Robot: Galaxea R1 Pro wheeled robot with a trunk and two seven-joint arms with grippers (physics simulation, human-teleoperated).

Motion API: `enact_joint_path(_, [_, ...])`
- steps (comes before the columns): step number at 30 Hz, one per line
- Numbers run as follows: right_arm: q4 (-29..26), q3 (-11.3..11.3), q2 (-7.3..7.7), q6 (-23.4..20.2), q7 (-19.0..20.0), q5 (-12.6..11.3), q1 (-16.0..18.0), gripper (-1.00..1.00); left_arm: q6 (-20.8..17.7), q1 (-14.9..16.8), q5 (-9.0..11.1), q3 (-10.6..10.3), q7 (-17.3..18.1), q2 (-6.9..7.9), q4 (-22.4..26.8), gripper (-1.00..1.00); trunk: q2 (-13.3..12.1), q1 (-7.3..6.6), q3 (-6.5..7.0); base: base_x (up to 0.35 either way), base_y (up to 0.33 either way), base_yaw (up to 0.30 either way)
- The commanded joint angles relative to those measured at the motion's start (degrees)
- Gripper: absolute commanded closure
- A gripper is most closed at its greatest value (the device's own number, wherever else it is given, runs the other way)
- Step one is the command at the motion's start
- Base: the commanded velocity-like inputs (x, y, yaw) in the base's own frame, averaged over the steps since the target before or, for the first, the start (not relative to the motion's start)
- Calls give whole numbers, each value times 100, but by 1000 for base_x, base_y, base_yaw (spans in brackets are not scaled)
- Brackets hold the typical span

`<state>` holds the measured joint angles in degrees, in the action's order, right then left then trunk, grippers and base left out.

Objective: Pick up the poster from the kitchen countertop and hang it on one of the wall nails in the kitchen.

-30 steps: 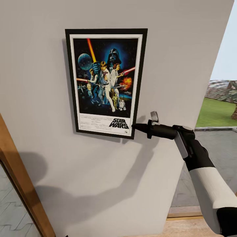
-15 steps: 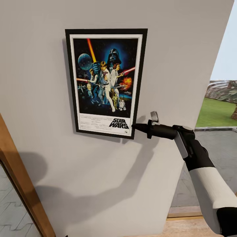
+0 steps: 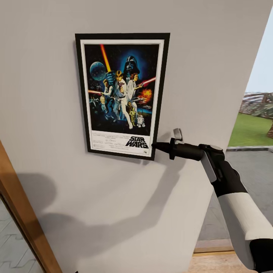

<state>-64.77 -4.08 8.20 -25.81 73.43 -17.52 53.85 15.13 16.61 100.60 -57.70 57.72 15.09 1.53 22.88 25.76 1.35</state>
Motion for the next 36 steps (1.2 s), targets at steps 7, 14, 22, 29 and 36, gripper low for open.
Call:
enact_joint_path(7, [17,-14,6,-52,1,-56,2,100,34,0,38,-31,3,-13,5,-100,5,2,-3,5,0,0])
enact_joint_path(14, [17,-14,6,-52,-1,-57,2,100,34,0,38,-31,2,-14,5,-100,5,2,-3,0,0,0])
enact_joint_path(22, [17,-14,6,-52,-1,-57,2,100,34,0,38,-31,2,-14,5,-100,5,2,-3,0,0,0])
enact_joint_path(29, [17,-14,6,-52,-1,-57,2,100,34,0,38,-31,2,-14,5,-100,5,2,-3,0,0,0])
enact_joint_path(36, [17,-14,6,-52,1,-56,2,100,34,0,32,-51,6,39,5,-100,5,2,-3,0,0,0])
